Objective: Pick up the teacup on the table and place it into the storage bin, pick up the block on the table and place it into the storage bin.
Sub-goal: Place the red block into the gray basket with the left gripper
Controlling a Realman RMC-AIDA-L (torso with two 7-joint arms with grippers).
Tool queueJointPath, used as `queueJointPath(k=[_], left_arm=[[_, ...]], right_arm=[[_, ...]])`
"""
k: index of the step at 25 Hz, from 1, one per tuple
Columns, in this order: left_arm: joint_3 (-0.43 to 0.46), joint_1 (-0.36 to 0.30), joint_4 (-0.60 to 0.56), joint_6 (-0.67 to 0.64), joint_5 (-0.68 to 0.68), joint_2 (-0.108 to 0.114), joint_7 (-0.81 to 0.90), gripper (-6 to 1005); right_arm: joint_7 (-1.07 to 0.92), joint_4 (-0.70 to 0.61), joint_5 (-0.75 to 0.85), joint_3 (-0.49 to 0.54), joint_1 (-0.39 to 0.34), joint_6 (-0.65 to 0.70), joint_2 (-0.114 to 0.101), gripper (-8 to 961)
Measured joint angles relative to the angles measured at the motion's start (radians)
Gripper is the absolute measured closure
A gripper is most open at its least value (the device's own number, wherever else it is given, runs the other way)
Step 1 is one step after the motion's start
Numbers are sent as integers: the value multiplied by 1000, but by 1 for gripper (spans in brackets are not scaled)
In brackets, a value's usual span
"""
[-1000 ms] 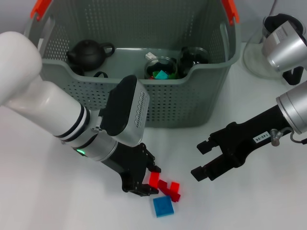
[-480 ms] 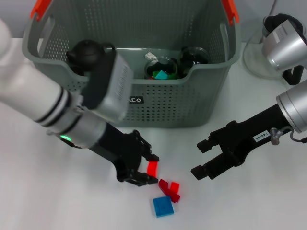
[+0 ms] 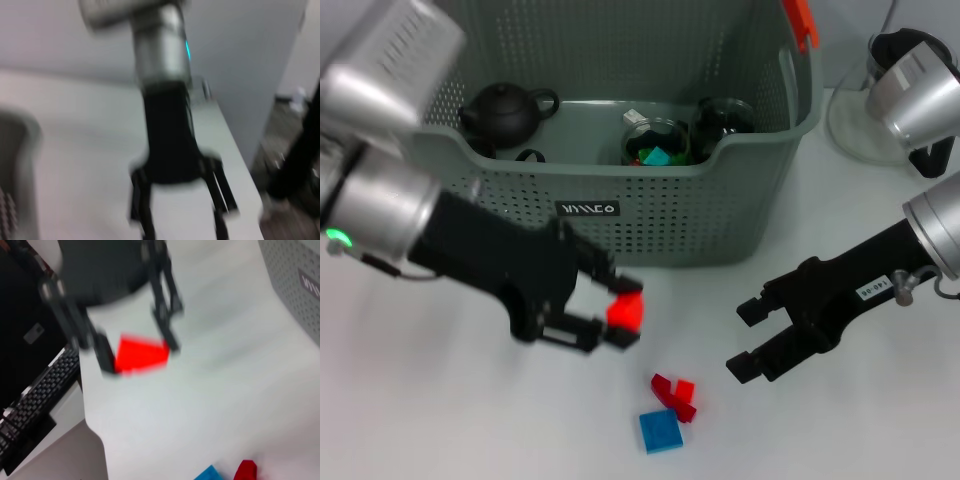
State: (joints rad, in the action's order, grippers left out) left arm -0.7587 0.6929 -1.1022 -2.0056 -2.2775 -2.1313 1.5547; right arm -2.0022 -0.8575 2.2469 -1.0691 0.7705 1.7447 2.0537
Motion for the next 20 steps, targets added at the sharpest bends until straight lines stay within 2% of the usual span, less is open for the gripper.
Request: queueJointPath(k=[4,8,11,15,19,20], left_arm=[[69,46,-9,30,113,30,81,533],[84,102,17,239,156,55,191,534],[62,142,60,429,148,66,265,534],[-25,178,125,648,115,85,369,533],[-85,188,157,760,103,91,416,533],[-93,188,157,773,103,91,420,494]], right_arm=[[0,0,1,0,-7,11,-2,15],[1,1,1,1,-8,14,-3,14],[5,7,1,-1,-8,14,-3,14],[6,11,0,-2,-1,13,-2,14],[6,11,0,-2,2,13,0,14],[6,11,0,-2,2,13,0,15]])
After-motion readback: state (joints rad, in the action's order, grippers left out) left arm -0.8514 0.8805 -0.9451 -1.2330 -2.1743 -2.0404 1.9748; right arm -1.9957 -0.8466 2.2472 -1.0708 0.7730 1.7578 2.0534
